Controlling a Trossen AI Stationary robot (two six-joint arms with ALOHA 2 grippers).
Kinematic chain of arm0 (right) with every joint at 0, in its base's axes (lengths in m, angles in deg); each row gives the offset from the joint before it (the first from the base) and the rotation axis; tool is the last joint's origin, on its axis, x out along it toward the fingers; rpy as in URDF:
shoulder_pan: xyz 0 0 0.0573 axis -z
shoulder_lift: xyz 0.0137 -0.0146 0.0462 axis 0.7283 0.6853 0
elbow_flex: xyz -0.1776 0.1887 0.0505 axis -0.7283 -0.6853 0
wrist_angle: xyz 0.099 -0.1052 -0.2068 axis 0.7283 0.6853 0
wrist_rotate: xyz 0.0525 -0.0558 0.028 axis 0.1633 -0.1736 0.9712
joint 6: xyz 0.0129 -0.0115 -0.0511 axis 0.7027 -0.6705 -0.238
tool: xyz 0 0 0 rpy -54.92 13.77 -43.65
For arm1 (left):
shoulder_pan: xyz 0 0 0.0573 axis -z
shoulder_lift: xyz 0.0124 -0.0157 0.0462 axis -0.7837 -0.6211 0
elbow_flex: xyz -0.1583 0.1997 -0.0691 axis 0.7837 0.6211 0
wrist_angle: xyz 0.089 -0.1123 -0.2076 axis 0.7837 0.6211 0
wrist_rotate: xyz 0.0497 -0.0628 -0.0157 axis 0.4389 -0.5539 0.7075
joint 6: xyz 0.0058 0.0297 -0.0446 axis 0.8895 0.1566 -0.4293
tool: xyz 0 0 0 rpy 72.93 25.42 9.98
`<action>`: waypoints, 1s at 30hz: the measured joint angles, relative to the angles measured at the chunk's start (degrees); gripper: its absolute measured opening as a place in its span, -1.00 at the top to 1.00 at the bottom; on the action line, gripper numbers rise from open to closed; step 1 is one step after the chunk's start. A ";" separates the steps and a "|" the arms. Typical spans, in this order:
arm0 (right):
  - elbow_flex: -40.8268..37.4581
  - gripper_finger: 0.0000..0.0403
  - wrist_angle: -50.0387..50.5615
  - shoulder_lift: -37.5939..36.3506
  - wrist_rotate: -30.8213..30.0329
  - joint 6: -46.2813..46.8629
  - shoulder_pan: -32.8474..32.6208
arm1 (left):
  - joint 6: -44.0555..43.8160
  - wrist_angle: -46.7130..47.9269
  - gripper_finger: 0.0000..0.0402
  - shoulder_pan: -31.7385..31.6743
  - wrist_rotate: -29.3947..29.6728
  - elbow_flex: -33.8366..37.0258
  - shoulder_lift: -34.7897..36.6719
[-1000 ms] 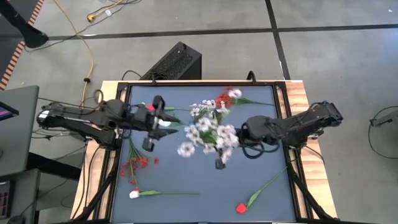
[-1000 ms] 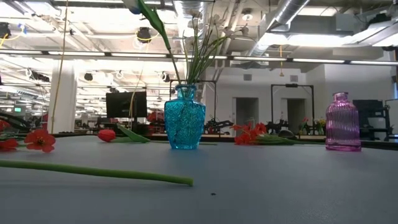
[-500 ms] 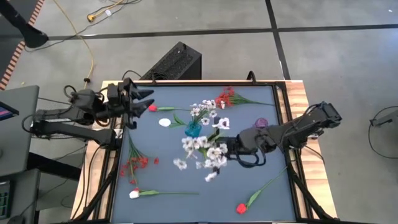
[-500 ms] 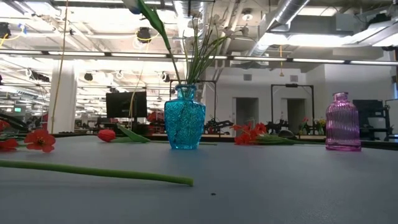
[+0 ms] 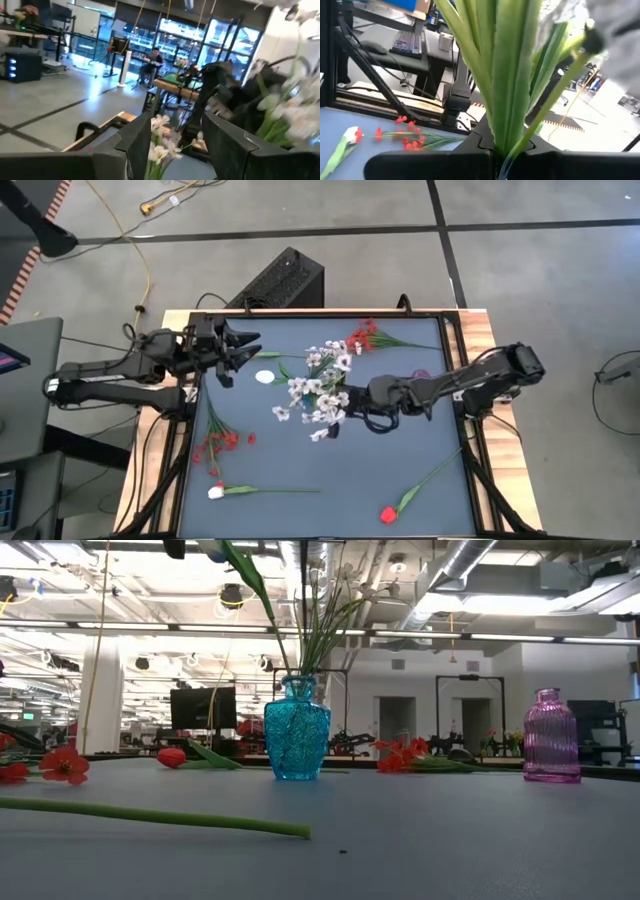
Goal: Sort flowers into vase by color
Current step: Put the white flowers into the blue vase
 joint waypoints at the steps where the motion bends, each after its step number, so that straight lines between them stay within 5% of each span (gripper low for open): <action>1: -0.21 0.83 -0.54 0.57 0.25 0.29 0.40 | -0.30 -0.42 0.17 -0.18 -0.45 0.21 0.06; 30: -3.45 0.83 -10.74 8.47 -2.07 3.02 4.44 | -2.46 0.61 0.20 -0.50 -2.34 0.33 -0.02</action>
